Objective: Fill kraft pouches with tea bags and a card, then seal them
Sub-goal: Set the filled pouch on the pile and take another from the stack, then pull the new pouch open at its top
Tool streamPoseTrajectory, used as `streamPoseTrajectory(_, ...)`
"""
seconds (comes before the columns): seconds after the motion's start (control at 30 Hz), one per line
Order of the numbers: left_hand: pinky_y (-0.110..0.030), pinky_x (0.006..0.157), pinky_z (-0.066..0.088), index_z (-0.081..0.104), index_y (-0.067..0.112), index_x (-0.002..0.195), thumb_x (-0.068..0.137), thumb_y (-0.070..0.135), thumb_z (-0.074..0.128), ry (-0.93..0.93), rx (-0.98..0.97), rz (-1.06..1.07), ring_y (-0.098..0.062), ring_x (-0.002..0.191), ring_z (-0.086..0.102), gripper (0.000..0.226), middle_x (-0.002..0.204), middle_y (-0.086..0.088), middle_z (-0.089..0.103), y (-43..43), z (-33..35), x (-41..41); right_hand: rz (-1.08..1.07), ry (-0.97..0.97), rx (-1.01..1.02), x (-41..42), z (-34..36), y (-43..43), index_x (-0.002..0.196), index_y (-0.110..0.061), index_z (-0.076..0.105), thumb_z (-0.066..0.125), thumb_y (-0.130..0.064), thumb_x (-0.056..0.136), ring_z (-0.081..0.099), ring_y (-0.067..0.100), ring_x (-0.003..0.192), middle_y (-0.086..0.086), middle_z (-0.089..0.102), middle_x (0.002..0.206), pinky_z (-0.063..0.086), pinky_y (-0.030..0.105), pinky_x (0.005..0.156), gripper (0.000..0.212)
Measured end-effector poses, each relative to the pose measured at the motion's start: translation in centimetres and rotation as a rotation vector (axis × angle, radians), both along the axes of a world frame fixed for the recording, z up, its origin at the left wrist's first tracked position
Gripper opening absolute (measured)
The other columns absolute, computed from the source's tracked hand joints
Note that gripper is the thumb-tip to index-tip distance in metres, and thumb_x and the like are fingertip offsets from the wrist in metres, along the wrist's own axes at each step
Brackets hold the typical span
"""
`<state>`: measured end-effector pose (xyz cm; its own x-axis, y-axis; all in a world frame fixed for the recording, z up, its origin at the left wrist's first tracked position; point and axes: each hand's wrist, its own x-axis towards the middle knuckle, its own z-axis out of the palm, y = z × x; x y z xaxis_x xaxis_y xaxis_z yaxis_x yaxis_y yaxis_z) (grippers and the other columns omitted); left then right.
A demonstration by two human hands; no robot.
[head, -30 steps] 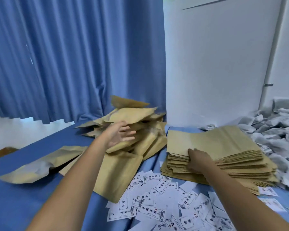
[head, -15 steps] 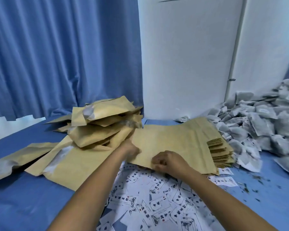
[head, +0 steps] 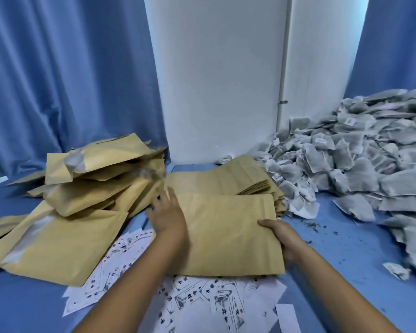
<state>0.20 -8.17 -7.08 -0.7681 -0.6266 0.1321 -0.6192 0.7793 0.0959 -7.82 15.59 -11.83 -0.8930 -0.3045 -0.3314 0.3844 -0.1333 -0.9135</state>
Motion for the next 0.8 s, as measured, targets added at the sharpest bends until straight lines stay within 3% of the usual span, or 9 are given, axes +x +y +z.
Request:
streamPoseTrajectory(0.03, -0.036, 0.101, 0.034, 0.005, 0.015, 0.151, 0.099, 0.023, 0.036, 0.114, -0.150, -0.086, -0.027, 0.134, 0.029, 0.061, 0.153, -0.012, 0.014, 2.3, 0.2, -0.4, 0.024, -0.019, -0.030, -0.1, 0.2, 0.6, 0.105, -0.005, 0.061, 0.061, -0.011, 0.087, 0.067, 0.029, 0.078, 0.015, 0.071, 0.091, 0.052, 0.034, 0.060, 0.018)
streamPoseTrajectory(0.1, -0.035, 0.086, 0.041, 0.038, 0.017, 0.134, 0.095, 0.028, 0.041, 0.240, -0.148, -0.294, -0.025, 0.115, 0.047, 0.041, 0.133, -0.009, 0.039, 6.9, -0.4, -1.4, 0.089, -0.025, -0.002, -0.2, 0.4, 1.6, 0.104, -0.005, 0.061, 0.058, -0.012, 0.090, 0.067, 0.028, 0.079, 0.014, 0.072, 0.087, 0.052, 0.035, 0.064, 0.016)
streamPoseTrajectory(0.2, -0.037, 0.080, 0.045, 0.060, 0.014, 0.102, 0.093, 0.046, 0.040, 0.144, 0.303, -0.556, -0.030, 0.099, 0.057, 0.039, 0.108, -0.009, 0.055, 14.0, -1.9, -2.6, 0.212, -0.023, 0.026, -0.4, 0.0, 3.0, 0.104, -0.003, 0.065, 0.051, -0.021, 0.095, 0.067, 0.026, 0.081, 0.013, 0.072, 0.087, 0.053, 0.039, 0.077, 0.024)
streamPoseTrajectory(0.3, -0.038, 0.080, 0.044, 0.056, 0.013, 0.103, 0.094, 0.052, 0.036, 0.122, 0.295, -0.578, -0.031, 0.097, 0.058, 0.045, 0.107, -0.008, 0.052, 17.6, -4.9, -3.8, 0.241, -0.094, -0.135, -0.8, -0.7, 4.9, 0.091, -0.007, 0.076, 0.039, -0.047, 0.097, 0.070, 0.026, 0.077, 0.014, 0.072, 0.084, 0.056, 0.033, 0.068, 0.055)
streamPoseTrajectory(0.37, -0.037, 0.079, 0.043, 0.055, 0.013, 0.098, 0.093, 0.054, 0.035, 0.174, 0.414, -0.484, -0.029, 0.096, 0.058, 0.046, 0.106, -0.006, 0.055, 18.4, -6.7, -4.8, 0.204, -0.113, -0.238, -1.1, -1.9, 6.2, 0.081, -0.007, 0.076, 0.033, -0.049, 0.098, 0.069, 0.021, 0.067, 0.011, 0.071, 0.075, 0.055, 0.026, 0.061, 0.063)
streamPoseTrajectory(0.47, -0.033, 0.070, 0.040, 0.050, 0.017, 0.074, 0.090, 0.064, 0.033, 0.209, 0.569, -0.391, -0.025, 0.086, 0.059, 0.052, 0.083, 0.001, 0.061, 18.9, -8.2, -6.1, 0.180, -0.027, -0.320, -0.8, -3.4, 7.1, 0.109, -0.007, 0.068, 0.046, -0.024, 0.095, 0.069, 0.018, 0.084, 0.011, 0.072, 0.098, 0.055, 0.026, 0.073, 0.031)
streamPoseTrajectory(0.57, -0.032, 0.070, 0.043, 0.058, 0.020, 0.070, 0.086, 0.069, 0.035, 0.306, 0.726, -0.355, -0.019, 0.078, 0.060, 0.057, 0.072, 0.005, 0.064, 18.1, -9.1, -6.6, 0.229, 0.082, -0.244, -0.4, -3.6, 6.7, 0.116, -0.016, 0.065, 0.048, -0.008, 0.095, 0.068, 0.017, 0.095, 0.009, 0.070, 0.109, 0.054, 0.024, 0.074, 0.028)
streamPoseTrajectory(0.67, -0.034, 0.075, 0.045, 0.069, 0.030, 0.071, 0.081, 0.067, 0.042, 0.427, 0.998, -0.412, -0.012, 0.075, 0.062, 0.046, 0.071, 0.011, 0.068, 17.3, -9.5, -6.8, 0.240, 0.124, -0.256, -0.2, -3.4, 6.5, 0.115, -0.010, 0.065, 0.050, -0.013, 0.097, 0.067, 0.017, 0.099, 0.010, 0.070, 0.110, 0.054, 0.023, 0.078, 0.025)
streamPoseTrajectory(0.8, -0.034, 0.063, 0.033, 0.054, 0.029, 0.051, 0.068, 0.069, 0.045, 0.448, 1.078, -0.415, -0.016, 0.051, 0.044, 0.045, 0.046, 0.010, 0.047, 17.2, -9.8, -7.0, 0.199, 0.137, -0.196, 0.0, -3.0, 6.7, 0.123, -0.018, 0.061, 0.057, -0.018, 0.093, 0.065, 0.019, 0.105, 0.008, 0.070, 0.113, 0.055, 0.023, 0.082, 0.030)
